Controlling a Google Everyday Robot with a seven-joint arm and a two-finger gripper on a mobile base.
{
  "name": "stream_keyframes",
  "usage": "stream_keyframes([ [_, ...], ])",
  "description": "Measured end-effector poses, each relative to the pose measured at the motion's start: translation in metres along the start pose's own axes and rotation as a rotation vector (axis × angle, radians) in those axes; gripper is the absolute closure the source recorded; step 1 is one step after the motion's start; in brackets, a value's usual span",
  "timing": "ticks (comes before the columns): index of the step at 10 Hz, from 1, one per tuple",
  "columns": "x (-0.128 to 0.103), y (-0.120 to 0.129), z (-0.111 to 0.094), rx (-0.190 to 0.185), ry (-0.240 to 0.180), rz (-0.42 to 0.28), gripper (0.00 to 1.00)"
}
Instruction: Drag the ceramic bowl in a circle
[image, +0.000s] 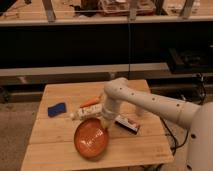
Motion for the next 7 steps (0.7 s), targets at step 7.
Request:
stream_keyframes([
  [7, -0.037, 0.052, -0.040, -0.130, 0.094, -0.098, 1.00],
])
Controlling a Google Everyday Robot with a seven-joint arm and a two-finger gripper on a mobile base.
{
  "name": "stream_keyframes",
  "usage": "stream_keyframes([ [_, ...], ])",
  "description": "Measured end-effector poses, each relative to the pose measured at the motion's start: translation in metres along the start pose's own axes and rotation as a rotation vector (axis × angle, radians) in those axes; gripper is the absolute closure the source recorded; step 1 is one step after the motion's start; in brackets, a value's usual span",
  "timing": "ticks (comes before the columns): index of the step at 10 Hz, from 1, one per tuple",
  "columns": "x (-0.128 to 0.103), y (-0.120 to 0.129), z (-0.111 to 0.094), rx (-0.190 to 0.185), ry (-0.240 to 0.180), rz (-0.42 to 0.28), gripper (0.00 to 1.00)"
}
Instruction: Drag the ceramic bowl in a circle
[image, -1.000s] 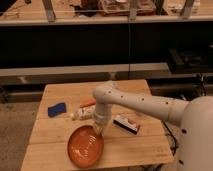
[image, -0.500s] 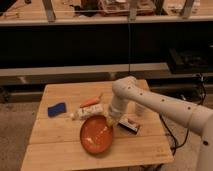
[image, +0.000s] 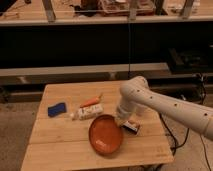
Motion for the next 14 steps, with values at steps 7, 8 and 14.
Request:
stream_keyframes([
  [7, -0.037, -0.061, 0.021, 0.028, -0.123, -0.384, 1.00],
  [8, -0.035, -0.079, 0.029, 0.034, -0.147, -0.411, 1.00],
  [14, 0.012, -0.130, 0.041, 0.207, -0.189, -0.363, 1.00],
])
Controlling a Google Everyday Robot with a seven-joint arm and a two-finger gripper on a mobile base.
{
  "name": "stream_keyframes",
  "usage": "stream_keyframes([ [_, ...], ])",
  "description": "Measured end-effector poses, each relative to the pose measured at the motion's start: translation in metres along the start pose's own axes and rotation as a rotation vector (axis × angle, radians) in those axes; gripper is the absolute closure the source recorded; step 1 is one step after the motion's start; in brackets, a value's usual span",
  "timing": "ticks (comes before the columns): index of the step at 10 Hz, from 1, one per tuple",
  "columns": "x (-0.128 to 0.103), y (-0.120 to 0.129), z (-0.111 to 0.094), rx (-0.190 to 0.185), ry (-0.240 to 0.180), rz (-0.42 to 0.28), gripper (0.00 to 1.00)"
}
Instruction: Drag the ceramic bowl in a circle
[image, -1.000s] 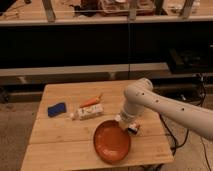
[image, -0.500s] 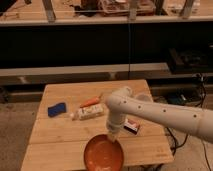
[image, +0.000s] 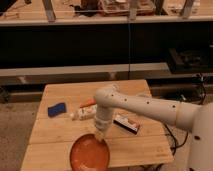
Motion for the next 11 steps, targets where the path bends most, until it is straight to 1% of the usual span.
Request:
stream_keyframes([
  [2, 0.009, 0.016, -0.008, 0.030, 0.026, 0.060, 1.00],
  [3, 0.009, 0.022, -0.010, 0.034, 0.034, 0.084, 1.00],
  [4, 0.007, 0.032, -0.014, 0.028, 0.057, 0.134, 1.00],
  [6, -0.009, 0.057, -0.025, 0.019, 0.124, 0.283, 1.00],
  [7, -0.017, 0.069, -0.030, 0.022, 0.161, 0.360, 1.00],
  [8, -0.028, 0.087, -0.038, 0.037, 0.224, 0.497, 1.00],
  [9, -0.035, 0.099, -0.042, 0.049, 0.275, 0.604, 1.00],
  [10, -0.040, 0.108, -0.045, 0.051, 0.318, 0.669, 1.00],
  [11, -0.048, 0.120, -0.048, 0.028, 0.387, 0.727, 1.00],
])
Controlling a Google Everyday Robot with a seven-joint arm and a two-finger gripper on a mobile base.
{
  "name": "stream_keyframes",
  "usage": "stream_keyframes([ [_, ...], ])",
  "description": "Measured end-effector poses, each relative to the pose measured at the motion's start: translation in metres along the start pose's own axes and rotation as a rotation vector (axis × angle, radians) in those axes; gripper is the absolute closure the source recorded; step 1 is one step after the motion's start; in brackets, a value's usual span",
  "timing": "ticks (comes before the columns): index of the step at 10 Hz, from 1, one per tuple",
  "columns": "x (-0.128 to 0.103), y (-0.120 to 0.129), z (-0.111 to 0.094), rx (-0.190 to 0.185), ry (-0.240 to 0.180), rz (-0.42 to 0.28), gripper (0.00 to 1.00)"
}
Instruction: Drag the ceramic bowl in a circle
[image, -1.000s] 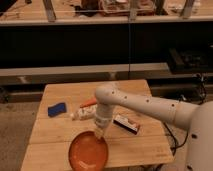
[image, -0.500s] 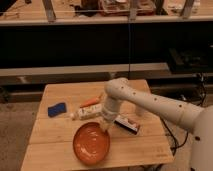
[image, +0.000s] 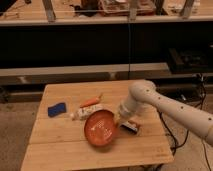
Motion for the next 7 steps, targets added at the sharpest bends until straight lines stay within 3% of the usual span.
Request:
stream_keyframes([
  [4, -0.004, 0.027, -0.016, -0.057, 0.058, -0.062, 1.00],
  [7, -0.012, 0.051, -0.057, -0.110, 0.045, -0.173, 1.00],
])
